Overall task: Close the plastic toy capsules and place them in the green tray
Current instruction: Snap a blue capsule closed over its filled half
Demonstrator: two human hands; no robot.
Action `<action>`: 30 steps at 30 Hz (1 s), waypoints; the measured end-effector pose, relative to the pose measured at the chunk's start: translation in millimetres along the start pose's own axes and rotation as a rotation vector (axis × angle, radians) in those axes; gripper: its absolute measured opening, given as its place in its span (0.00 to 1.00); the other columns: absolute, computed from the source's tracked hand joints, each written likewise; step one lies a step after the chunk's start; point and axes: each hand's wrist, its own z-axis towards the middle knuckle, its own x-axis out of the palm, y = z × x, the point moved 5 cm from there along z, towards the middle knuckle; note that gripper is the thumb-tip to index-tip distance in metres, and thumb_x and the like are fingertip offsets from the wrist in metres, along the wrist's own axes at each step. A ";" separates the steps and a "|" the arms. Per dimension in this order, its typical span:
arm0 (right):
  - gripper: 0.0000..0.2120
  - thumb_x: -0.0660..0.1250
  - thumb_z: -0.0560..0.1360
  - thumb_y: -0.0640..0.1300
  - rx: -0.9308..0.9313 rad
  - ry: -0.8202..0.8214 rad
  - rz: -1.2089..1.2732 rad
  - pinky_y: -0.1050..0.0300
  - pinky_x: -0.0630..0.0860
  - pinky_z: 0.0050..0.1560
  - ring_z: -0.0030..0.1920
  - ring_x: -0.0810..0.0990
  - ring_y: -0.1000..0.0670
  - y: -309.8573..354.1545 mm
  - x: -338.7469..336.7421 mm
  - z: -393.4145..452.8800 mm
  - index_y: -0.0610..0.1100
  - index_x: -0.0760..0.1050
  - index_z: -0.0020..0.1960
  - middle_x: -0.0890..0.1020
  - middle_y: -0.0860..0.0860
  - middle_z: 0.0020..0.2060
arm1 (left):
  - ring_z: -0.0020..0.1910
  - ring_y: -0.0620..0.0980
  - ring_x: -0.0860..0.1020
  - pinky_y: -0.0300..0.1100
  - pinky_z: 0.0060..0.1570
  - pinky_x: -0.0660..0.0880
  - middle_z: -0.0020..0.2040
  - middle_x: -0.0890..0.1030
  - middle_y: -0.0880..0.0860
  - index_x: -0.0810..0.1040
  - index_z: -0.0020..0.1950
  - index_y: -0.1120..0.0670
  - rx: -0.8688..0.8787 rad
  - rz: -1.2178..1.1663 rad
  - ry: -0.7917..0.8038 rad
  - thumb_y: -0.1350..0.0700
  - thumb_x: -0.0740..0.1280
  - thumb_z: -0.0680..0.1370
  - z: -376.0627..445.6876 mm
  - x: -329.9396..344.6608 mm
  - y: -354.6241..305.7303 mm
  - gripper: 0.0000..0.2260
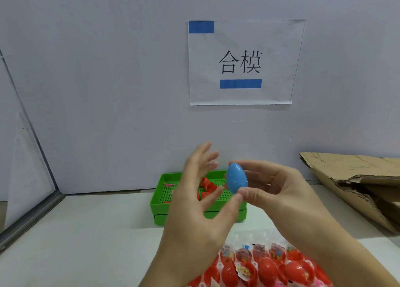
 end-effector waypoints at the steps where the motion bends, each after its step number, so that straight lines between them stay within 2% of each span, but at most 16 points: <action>1: 0.17 0.78 0.64 0.42 -0.034 -0.032 -0.059 0.59 0.81 0.52 0.51 0.85 0.54 2.0 -0.7 0.0 0.55 0.85 0.50 0.87 0.55 0.48 | 0.62 0.44 0.78 0.39 0.54 0.79 0.62 0.79 0.44 0.74 0.66 0.42 -0.121 -0.131 -0.009 0.46 0.73 0.72 0.7 -0.7 4.3 0.23; 3: 0.21 0.79 0.65 0.35 -0.112 -0.051 -0.203 0.56 0.80 0.51 0.51 0.84 0.55 6.4 2.0 -1.0 0.58 0.84 0.50 0.86 0.56 0.47 | 0.51 0.53 0.84 0.45 0.46 0.82 0.52 0.85 0.55 0.83 0.55 0.49 -0.352 -0.347 0.019 0.41 0.73 0.73 1.8 2.0 10.5 0.17; 4: 0.24 0.78 0.65 0.31 -0.154 -0.051 -0.252 0.57 0.79 0.49 0.49 0.83 0.55 7.8 4.1 -1.7 0.59 0.84 0.50 0.86 0.56 0.46 | 0.46 0.56 0.85 0.47 0.42 0.82 0.48 0.85 0.60 0.85 0.50 0.53 -0.426 -0.405 0.049 0.40 0.72 0.71 1.8 4.4 12.5 0.17; 7: 0.29 0.75 0.65 0.25 -0.247 -0.053 -0.332 0.65 0.76 0.43 0.47 0.82 0.55 9.5 7.9 -3.2 0.59 0.83 0.50 0.84 0.57 0.44 | 0.41 0.57 0.85 0.46 0.39 0.82 0.44 0.85 0.63 0.86 0.47 0.58 -0.455 -0.458 0.052 0.44 0.71 0.66 3.1 7.2 17.3 0.19; 10: 0.26 0.76 0.69 0.30 -0.250 -0.028 -0.374 0.63 0.79 0.49 0.53 0.82 0.54 7.4 5.4 -3.2 0.58 0.82 0.56 0.84 0.58 0.49 | 0.46 0.56 0.85 0.45 0.44 0.82 0.47 0.86 0.59 0.84 0.52 0.58 -0.393 -0.450 0.001 0.47 0.73 0.65 3.9 5.7 18.6 0.20; 13: 0.23 0.74 0.71 0.52 -0.098 0.021 -0.209 0.56 0.81 0.56 0.58 0.82 0.55 -0.5 0.5 -2.5 0.57 0.77 0.65 0.83 0.58 0.57 | 0.51 0.47 0.84 0.41 0.52 0.80 0.49 0.87 0.48 0.82 0.56 0.49 -0.255 -0.222 -0.043 0.45 0.73 0.66 4.7 -0.1 15.6 0.20; 14: 0.25 0.73 0.69 0.58 -0.042 0.042 -0.137 0.53 0.81 0.57 0.59 0.82 0.54 -3.8 0.4 -2.2 0.56 0.77 0.65 0.83 0.57 0.58 | 0.52 0.43 0.83 0.38 0.51 0.79 0.49 0.86 0.43 0.81 0.56 0.46 -0.202 -0.119 -0.054 0.44 0.73 0.66 4.5 -1.1 12.3 0.19; 16: 0.29 0.75 0.66 0.64 0.021 0.101 0.012 0.51 0.81 0.56 0.58 0.83 0.50 -7.7 4.2 -1.5 0.54 0.79 0.64 0.84 0.53 0.59 | 0.52 0.38 0.82 0.34 0.48 0.78 0.49 0.85 0.38 0.82 0.54 0.40 -0.124 0.008 -0.092 0.41 0.73 0.66 4.3 -1.8 7.1 0.16; 18: 0.27 0.76 0.64 0.65 0.007 0.137 0.088 0.56 0.82 0.53 0.56 0.84 0.49 -6.5 9.2 -1.2 0.56 0.82 0.60 0.85 0.51 0.56 | 0.51 0.41 0.81 0.39 0.48 0.79 0.50 0.84 0.39 0.82 0.54 0.36 -0.096 0.056 -0.112 0.38 0.72 0.67 4.0 -0.8 4.6 0.16; 20: 0.27 0.79 0.60 0.65 0.004 0.132 0.167 0.59 0.81 0.50 0.51 0.86 0.49 -4.8 10.7 -0.4 0.56 0.84 0.56 0.87 0.49 0.51 | 0.52 0.44 0.80 0.41 0.50 0.78 0.53 0.82 0.39 0.82 0.55 0.36 -0.049 0.107 -0.116 0.39 0.71 0.68 3.5 -0.5 2.5 0.16; 22: 0.30 0.81 0.56 0.63 0.026 0.128 0.251 0.61 0.81 0.47 0.47 0.86 0.49 -6.2 8.6 1.2 0.52 0.85 0.54 0.87 0.47 0.46 | 0.53 0.43 0.79 0.37 0.50 0.76 0.54 0.79 0.37 0.81 0.57 0.36 -0.006 0.211 -0.100 0.37 0.69 0.69 2.9 -1.2 0.2 0.17; 26: 0.31 0.82 0.56 0.62 0.072 0.131 0.333 0.62 0.80 0.43 0.40 0.85 0.49 -6.2 4.6 3.0 0.43 0.86 0.51 0.86 0.43 0.39 | 0.55 0.41 0.76 0.31 0.52 0.73 0.55 0.74 0.35 0.76 0.62 0.34 0.053 0.372 -0.031 0.35 0.66 0.69 2.6 -1.7 -5.8 0.22; 28: 0.31 0.80 0.59 0.65 0.080 0.142 0.262 0.62 0.79 0.42 0.38 0.84 0.50 -6.2 4.5 2.4 0.44 0.86 0.51 0.86 0.43 0.38 | 0.55 0.39 0.76 0.29 0.52 0.73 0.55 0.75 0.35 0.74 0.64 0.34 0.099 0.405 -0.001 0.39 0.69 0.72 2.9 -0.3 -9.0 0.20; 30: 0.29 0.76 0.62 0.67 0.077 0.174 0.159 0.62 0.79 0.44 0.39 0.83 0.51 -7.2 7.7 1.1 0.46 0.86 0.52 0.86 0.45 0.39 | 0.55 0.38 0.77 0.28 0.52 0.73 0.54 0.77 0.36 0.78 0.62 0.39 0.160 0.411 0.007 0.48 0.71 0.75 2.8 1.5 -11.2 0.15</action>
